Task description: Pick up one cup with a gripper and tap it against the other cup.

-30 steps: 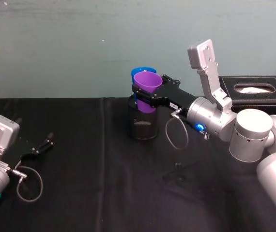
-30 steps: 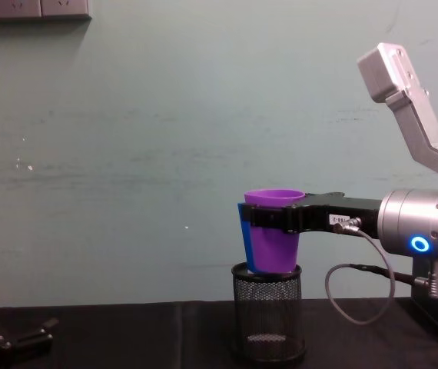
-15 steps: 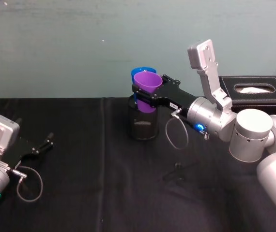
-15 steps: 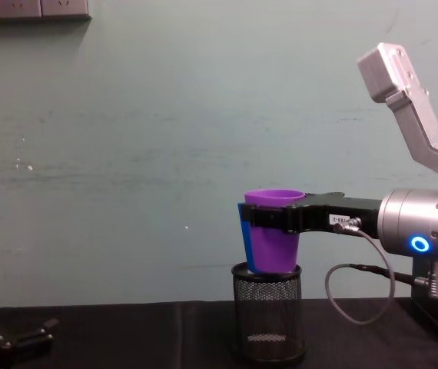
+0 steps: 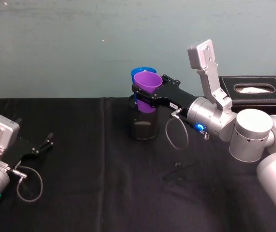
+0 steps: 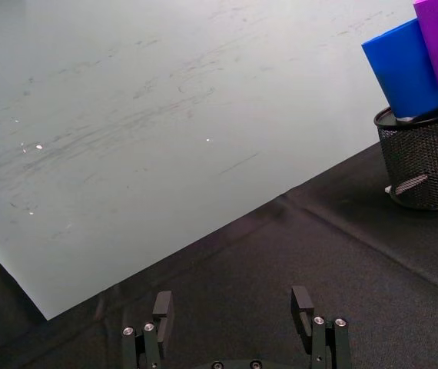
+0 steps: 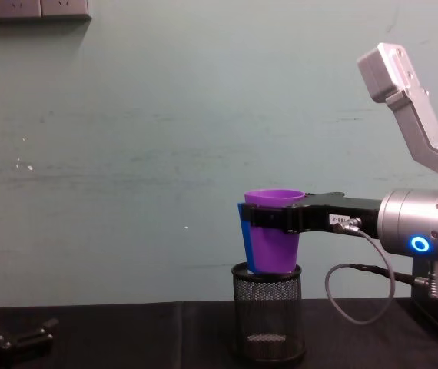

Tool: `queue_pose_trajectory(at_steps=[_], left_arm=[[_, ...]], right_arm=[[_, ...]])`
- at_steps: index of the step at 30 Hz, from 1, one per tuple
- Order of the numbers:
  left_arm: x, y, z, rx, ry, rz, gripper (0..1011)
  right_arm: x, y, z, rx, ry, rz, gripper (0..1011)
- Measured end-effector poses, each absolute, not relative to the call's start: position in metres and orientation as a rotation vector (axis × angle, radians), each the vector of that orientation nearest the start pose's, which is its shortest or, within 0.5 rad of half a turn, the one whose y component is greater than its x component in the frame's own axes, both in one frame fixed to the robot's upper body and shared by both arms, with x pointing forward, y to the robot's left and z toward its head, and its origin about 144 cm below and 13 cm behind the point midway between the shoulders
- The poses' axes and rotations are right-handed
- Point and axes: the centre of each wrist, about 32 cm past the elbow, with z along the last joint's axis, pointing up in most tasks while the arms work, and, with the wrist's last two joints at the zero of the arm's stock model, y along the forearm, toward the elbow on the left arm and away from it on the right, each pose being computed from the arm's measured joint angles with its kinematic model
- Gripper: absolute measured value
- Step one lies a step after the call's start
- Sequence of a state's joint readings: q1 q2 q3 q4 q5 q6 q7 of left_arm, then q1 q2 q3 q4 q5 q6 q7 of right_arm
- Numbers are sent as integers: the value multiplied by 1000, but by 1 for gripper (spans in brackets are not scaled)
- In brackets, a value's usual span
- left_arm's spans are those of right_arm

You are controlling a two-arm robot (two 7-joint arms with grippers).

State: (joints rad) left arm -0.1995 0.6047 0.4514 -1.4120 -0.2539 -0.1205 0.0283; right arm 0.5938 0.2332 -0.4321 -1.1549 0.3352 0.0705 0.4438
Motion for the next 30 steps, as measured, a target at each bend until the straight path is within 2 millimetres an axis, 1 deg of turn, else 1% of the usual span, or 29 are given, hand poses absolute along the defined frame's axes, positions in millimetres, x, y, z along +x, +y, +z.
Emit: queue_pose_trajectory(at_steps=[30], left_arm=[[489,310,1140,304,-285,1248,1000]], right_arm=[[604,-205,1224,-71,-54,-849,735]])
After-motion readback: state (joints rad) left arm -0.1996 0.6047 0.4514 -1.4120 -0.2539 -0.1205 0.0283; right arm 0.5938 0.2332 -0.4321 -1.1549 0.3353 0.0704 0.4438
